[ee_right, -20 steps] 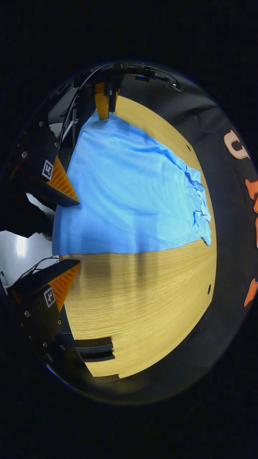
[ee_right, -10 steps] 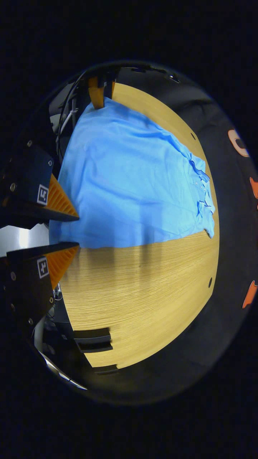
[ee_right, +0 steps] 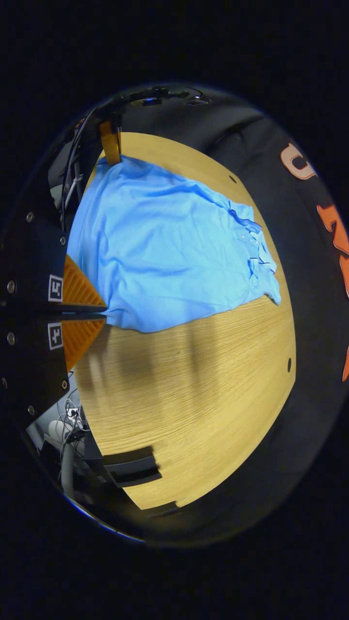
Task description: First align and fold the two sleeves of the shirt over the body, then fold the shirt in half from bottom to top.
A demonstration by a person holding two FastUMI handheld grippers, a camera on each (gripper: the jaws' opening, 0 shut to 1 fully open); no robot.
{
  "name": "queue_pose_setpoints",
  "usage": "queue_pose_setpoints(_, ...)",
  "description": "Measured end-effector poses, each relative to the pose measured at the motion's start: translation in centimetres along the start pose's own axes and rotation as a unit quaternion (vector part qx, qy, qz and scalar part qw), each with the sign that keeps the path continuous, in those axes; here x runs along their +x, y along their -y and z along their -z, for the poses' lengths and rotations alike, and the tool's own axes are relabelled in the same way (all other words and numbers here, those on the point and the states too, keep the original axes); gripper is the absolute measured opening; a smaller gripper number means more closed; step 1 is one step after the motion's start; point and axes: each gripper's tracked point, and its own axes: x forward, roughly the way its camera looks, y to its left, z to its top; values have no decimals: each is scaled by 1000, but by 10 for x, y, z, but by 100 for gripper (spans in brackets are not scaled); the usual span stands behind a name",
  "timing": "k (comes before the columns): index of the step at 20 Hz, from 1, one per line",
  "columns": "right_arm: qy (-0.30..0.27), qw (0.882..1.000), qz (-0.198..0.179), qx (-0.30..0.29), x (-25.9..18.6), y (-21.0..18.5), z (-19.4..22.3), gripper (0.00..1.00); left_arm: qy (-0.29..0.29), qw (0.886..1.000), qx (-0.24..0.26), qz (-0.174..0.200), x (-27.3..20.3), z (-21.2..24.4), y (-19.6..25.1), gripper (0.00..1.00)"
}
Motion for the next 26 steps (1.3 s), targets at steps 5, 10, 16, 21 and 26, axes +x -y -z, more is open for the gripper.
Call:
queue_pose_setpoints(5, 35, 999, -24, -24, -21, -10, -36, 1, 47, 999, 25, -7, -32, -35, 8, 8)
queue_pose_setpoints(10, 57, 997, -39, -31, -36, -15, -68, 1, 86, 996, 26, -9, -54, -71, 10, 7)
queue_pose_setpoints(16, 88, 995, -38, -39, -43, -23, -133, 1, 128, 991, 35, 11, -67, -144, 10, 8)
queue_pose_setpoints(21, 102, 994, -30, -40, -30, -35, -198, 1, 144, 988, 52, 17, -51, -211, -2, 8)
queue_pose_setpoints(26, 100, 994, -28, -40, -2, -54, -253, 1, 154, 986, 56, 25, -30, -275, -18, 7)
